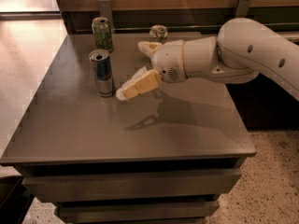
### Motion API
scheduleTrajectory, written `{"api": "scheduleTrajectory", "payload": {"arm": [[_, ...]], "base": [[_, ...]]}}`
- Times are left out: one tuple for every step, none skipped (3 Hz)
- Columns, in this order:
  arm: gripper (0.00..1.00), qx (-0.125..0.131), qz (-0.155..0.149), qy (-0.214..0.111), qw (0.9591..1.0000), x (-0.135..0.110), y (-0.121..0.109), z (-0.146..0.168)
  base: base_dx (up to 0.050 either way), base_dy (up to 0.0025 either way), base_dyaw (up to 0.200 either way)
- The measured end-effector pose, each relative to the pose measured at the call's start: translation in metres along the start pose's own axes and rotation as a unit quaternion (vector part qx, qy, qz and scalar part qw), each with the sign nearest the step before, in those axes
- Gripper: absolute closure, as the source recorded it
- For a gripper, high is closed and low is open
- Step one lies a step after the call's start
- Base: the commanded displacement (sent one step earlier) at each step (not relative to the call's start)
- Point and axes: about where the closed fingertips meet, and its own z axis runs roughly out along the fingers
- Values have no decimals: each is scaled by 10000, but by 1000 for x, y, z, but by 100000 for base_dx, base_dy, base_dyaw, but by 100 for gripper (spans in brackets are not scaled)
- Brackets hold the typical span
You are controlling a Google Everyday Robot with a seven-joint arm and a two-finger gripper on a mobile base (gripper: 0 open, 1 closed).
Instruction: Knock redbull can over
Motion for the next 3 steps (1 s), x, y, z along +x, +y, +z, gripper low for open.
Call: {"api": "scheduleTrajectory", "payload": {"arm": [[0, -83, 34, -72, 9999, 5, -9, 17], [0, -130, 72, -247, 9996, 9, -18, 31], [0, -189, 88, -456, 9987, 11, -25, 45]], "base": [[0, 0, 0], [0, 0, 0], [0, 0, 0]]}}
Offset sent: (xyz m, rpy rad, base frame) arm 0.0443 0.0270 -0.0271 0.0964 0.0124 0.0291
